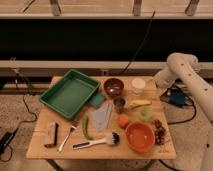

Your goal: Stack cups into tray

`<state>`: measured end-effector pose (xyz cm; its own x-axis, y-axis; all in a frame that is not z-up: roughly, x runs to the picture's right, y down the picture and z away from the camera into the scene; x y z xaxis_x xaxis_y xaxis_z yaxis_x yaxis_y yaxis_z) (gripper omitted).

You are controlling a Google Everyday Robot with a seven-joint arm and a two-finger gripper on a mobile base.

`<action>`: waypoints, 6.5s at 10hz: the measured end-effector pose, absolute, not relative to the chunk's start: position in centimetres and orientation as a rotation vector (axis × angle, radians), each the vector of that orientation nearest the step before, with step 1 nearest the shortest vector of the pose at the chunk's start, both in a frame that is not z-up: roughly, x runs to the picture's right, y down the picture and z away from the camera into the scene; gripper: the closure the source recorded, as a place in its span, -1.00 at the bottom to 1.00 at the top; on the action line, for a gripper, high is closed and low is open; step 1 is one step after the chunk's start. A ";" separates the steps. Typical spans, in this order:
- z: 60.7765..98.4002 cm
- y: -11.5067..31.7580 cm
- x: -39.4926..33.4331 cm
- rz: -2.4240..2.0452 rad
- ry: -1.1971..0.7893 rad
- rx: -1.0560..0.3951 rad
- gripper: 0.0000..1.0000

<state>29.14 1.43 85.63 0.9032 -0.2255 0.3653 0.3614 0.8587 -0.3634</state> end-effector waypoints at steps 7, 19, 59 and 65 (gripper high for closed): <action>89.3 0.5 26.4 -0.403 -0.321 -0.445 -0.30; 91.2 2.3 24.9 -0.404 -0.312 -0.471 0.82; 75.8 12.5 26.5 -0.475 -0.341 -0.648 0.65; 76.5 13.5 26.0 -0.488 -0.346 -0.666 -0.55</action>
